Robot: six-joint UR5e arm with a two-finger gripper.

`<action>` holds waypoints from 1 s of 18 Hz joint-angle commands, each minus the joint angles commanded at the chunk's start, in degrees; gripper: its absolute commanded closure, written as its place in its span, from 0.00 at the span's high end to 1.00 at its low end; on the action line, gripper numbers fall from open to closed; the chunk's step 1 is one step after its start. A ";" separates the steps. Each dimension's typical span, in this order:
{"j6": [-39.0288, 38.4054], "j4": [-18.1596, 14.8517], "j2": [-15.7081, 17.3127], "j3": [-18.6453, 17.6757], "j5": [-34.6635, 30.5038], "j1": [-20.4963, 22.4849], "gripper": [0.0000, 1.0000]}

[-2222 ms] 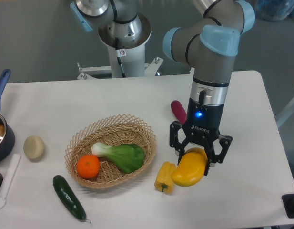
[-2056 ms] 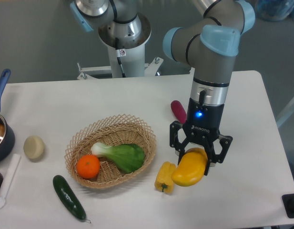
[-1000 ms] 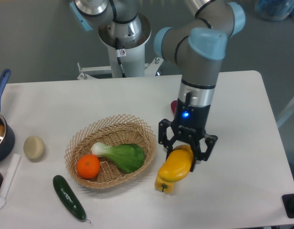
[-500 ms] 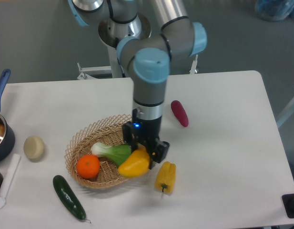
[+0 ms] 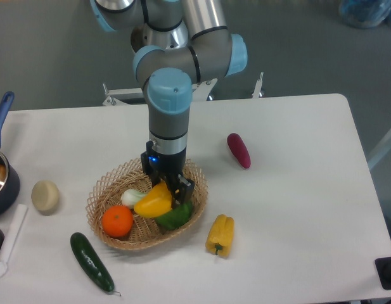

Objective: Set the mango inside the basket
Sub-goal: 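Open the gripper to release the mango onto the bok choy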

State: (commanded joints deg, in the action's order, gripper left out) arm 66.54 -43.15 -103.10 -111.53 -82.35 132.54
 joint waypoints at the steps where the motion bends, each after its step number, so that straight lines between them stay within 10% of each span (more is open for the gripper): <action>1: -0.26 -0.35 0.09 -0.09 0.00 -0.09 0.54; 9: -3.07 -0.26 0.62 -2.99 -0.09 -1.41 0.61; 13: -2.82 -0.18 0.09 -2.73 -0.09 -1.41 0.89; 18: -2.99 -0.26 -0.96 -2.20 -0.17 -1.32 1.00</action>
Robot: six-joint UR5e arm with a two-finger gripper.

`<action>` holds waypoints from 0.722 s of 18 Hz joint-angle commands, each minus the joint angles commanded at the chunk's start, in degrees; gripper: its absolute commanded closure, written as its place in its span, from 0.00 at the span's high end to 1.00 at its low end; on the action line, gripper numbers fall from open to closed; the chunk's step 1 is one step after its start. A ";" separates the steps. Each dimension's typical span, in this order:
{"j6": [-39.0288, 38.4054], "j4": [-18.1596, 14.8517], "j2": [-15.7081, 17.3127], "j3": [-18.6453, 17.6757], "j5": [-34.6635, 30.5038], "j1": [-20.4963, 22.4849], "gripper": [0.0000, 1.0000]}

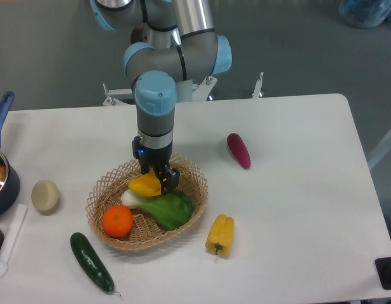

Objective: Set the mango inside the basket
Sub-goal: 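Open the gripper to release the mango onto the bok choy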

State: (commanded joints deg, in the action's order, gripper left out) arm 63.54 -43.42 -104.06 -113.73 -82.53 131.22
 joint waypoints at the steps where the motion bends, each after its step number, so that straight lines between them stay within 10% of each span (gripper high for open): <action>1: 0.00 0.00 0.09 0.00 0.00 0.00 1.00; 13: -6.67 0.00 0.00 17.65 0.62 7.20 1.00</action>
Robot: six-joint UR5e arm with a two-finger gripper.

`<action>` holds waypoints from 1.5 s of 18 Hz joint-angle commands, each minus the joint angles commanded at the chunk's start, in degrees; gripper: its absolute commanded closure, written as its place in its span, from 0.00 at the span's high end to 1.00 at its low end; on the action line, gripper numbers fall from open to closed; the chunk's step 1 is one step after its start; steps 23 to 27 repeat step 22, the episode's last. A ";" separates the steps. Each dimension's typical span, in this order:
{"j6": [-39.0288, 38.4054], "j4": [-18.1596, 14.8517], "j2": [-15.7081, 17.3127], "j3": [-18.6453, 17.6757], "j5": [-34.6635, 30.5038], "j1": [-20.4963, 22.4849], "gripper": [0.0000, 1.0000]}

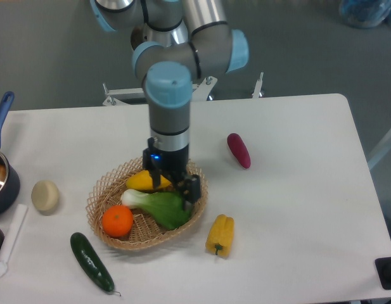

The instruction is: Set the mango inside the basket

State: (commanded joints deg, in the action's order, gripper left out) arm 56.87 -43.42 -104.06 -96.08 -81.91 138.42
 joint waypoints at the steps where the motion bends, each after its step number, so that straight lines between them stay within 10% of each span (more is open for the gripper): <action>1: -0.53 -0.09 0.00 1.41 -0.09 1.06 1.00; 4: -0.45 -0.87 -0.35 6.15 -0.79 4.13 1.00; 8: 5.32 -11.22 -0.27 12.75 -1.14 10.72 1.00; 16: 37.40 -28.90 5.01 12.58 -1.06 22.32 1.00; 27: 40.33 -30.06 6.59 12.41 -0.88 24.62 1.00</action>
